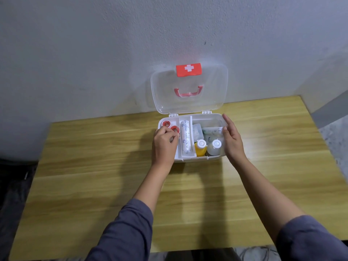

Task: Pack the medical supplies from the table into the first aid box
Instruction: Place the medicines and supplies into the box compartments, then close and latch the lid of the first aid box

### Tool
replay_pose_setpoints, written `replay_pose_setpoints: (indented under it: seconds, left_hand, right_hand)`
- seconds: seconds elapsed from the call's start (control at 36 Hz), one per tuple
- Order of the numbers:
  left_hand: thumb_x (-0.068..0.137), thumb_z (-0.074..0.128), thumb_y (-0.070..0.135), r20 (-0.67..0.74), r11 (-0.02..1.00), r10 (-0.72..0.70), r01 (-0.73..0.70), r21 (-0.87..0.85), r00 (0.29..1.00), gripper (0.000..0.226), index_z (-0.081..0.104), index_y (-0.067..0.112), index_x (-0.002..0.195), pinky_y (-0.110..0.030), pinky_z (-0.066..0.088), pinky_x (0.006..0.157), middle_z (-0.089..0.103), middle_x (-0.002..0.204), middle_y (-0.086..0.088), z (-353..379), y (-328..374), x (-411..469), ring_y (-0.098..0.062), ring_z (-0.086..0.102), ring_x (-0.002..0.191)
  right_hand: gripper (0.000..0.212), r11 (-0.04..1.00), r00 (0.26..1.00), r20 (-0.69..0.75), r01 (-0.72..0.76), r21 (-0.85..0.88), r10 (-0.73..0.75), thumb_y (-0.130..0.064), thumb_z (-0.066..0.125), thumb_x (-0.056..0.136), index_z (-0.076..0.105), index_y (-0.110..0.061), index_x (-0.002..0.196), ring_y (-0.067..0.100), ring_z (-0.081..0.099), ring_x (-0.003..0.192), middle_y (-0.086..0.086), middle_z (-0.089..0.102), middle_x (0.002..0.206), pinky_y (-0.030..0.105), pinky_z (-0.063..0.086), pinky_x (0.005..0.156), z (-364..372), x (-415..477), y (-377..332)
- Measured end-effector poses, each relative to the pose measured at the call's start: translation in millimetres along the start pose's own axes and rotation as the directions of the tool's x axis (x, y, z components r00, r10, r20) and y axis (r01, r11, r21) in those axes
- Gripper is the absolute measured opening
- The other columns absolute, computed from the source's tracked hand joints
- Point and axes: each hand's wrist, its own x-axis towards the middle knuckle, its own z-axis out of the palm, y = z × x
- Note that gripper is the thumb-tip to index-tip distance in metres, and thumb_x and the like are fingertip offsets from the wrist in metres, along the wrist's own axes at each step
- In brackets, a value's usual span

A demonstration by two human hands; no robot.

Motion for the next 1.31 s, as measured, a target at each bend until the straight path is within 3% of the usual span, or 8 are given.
replay_pose_setpoints:
  seconds: [0.53,0.61,0.75,0.81,0.89,1.03,1.17,1.31]
  left_hand:
    - [0.084,0.062,0.025,0.043,0.997,0.014,-0.011,-0.074,0.999,0.040,0.060,0.004,0.119,-0.022,0.038,0.098,0.055,0.121,-0.013,-11.9,-6.9,-10.3,-0.020,0.049,0.115]
    - [0.079,0.065,0.041,-0.025,0.989,-0.091,0.087,-0.122,0.996,0.065,0.047,0.007,0.131,-0.015,0.028,0.103,0.044,0.134,-0.012,-18.7,-10.3,-19.5,-0.019,0.041,0.125]
    - [0.070,0.076,0.042,0.270,0.922,-0.277,0.334,-0.194,0.922,0.105,0.008,0.023,0.148,-0.031,0.015,0.116,0.011,0.157,0.003,-26.9,-29.8,-41.1,-0.010,0.009,0.144]
    - [0.060,0.077,0.054,0.364,0.896,-0.293,0.386,-0.217,0.884,0.119,0.001,0.030,0.147,-0.037,0.017,0.117,0.009,0.158,0.007,-28.6,-37.7,-45.1,-0.007,0.009,0.143]
    - [0.048,0.078,0.066,0.427,0.870,-0.303,0.431,-0.242,0.852,0.129,-0.001,0.038,0.146,-0.041,0.022,0.116,0.013,0.157,0.011,-25.8,-43.9,-44.2,-0.004,0.016,0.142]
    - [0.049,0.084,0.057,0.455,0.839,-0.251,0.426,-0.338,0.855,0.125,0.006,0.039,0.146,-0.043,0.031,0.113,0.025,0.153,0.011,-20.3,-47.6,-41.2,-0.004,0.028,0.138]
    - [0.049,0.082,0.055,0.437,0.817,-0.259,0.437,-0.378,0.861,0.128,0.005,0.030,0.148,-0.040,0.029,0.113,0.027,0.152,0.008,-20.4,-43.2,-41.9,-0.005,0.029,0.137]
    - [0.054,0.087,0.044,0.462,0.801,-0.254,0.453,-0.393,0.850,0.120,0.010,0.036,0.146,-0.042,0.035,0.110,0.038,0.147,0.009,-19.7,-43.2,-41.6,-0.006,0.038,0.133]
  right_hand:
    - [0.042,1.000,1.000,0.009,0.004,-0.017,-0.004,-0.009,0.032,0.099,0.039,-0.023,0.138,0.014,0.037,0.135,-0.001,0.039,0.147,0.034,0.028,0.115,-0.5,-1.3,-3.1]
    - [0.042,1.000,1.000,0.027,0.004,-0.029,-0.003,-0.011,0.032,0.099,0.038,-0.023,0.139,0.013,0.035,0.136,-0.002,0.038,0.148,0.029,0.027,0.114,-2.6,-1.4,-6.2]
    - [0.043,0.987,0.990,-0.034,0.132,-0.089,-0.136,-0.010,0.033,0.099,0.036,-0.018,0.140,0.005,0.033,0.134,-0.003,0.038,0.147,0.005,0.026,0.103,-7.7,6.9,-23.2]
    - [0.043,0.953,0.963,-0.044,0.257,-0.161,-0.268,-0.007,0.035,0.098,0.037,-0.015,0.140,0.002,0.034,0.130,-0.008,0.041,0.140,-0.002,0.027,0.099,-6.5,14.0,-39.2]
    - [0.042,0.852,0.884,-0.011,0.448,-0.270,-0.468,-0.007,0.040,0.096,0.039,-0.010,0.138,0.007,0.035,0.132,-0.008,0.040,0.136,0.012,0.028,0.108,1.8,27.3,-65.9]
    - [0.041,0.612,0.718,0.153,0.668,-0.423,-0.679,-0.013,0.049,0.094,0.045,-0.007,0.134,0.018,0.038,0.132,0.008,0.048,0.137,0.017,0.024,0.112,26.3,48.2,-98.0]
    - [0.038,0.451,0.660,0.296,0.713,-0.537,-0.691,-0.015,0.056,0.088,0.056,-0.007,0.125,0.030,0.049,0.125,0.014,0.058,0.129,0.041,0.026,0.112,48.9,70.9,-113.5]
    - [0.025,0.440,0.658,0.243,0.689,-0.576,-0.713,-0.019,0.058,0.087,0.069,-0.007,0.106,0.031,0.063,0.102,0.012,0.070,0.109,0.040,0.039,0.101,54.7,78.0,-121.3]
